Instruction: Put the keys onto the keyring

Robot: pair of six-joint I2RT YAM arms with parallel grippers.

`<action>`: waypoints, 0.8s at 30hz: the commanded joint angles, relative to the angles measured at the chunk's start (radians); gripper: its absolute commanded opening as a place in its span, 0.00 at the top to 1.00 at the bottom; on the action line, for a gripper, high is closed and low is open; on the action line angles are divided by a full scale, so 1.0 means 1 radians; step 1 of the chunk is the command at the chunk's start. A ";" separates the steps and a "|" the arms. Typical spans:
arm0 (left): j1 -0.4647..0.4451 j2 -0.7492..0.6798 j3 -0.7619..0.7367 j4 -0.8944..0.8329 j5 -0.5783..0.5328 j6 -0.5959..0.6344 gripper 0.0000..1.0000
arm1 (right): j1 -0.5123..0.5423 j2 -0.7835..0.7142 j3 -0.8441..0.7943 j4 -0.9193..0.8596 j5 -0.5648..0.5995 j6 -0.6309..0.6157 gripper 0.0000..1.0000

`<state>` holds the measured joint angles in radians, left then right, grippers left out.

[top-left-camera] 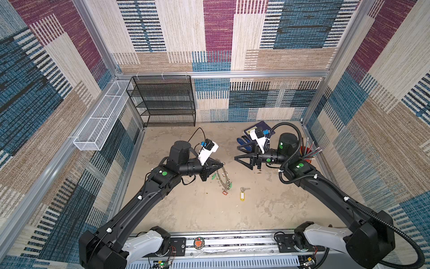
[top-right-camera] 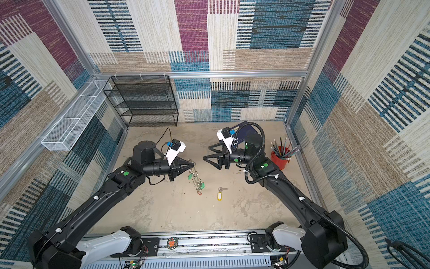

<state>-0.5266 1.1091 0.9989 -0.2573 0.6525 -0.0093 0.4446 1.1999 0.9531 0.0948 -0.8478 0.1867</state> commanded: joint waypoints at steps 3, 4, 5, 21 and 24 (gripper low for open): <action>0.000 -0.046 -0.061 0.158 -0.114 -0.087 1.00 | 0.000 -0.011 -0.031 0.023 0.135 0.040 0.04; 0.000 -0.052 -0.067 0.159 -0.140 -0.098 1.00 | 0.000 -0.010 -0.036 0.016 0.159 0.046 0.00; 0.000 -0.056 -0.069 0.155 -0.161 -0.110 1.00 | 0.000 -0.008 -0.039 0.005 0.181 0.049 0.00; 0.000 -0.167 -0.212 0.074 -0.382 -0.210 1.00 | 0.038 0.018 -0.238 -0.307 0.564 0.282 0.17; 0.001 -0.165 -0.220 0.084 -0.367 -0.222 1.00 | 0.074 0.060 -0.300 -0.279 0.511 0.347 0.24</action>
<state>-0.5262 0.9466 0.7834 -0.2066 0.2901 -0.1997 0.4999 1.2362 0.6872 -0.1795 -0.3199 0.4355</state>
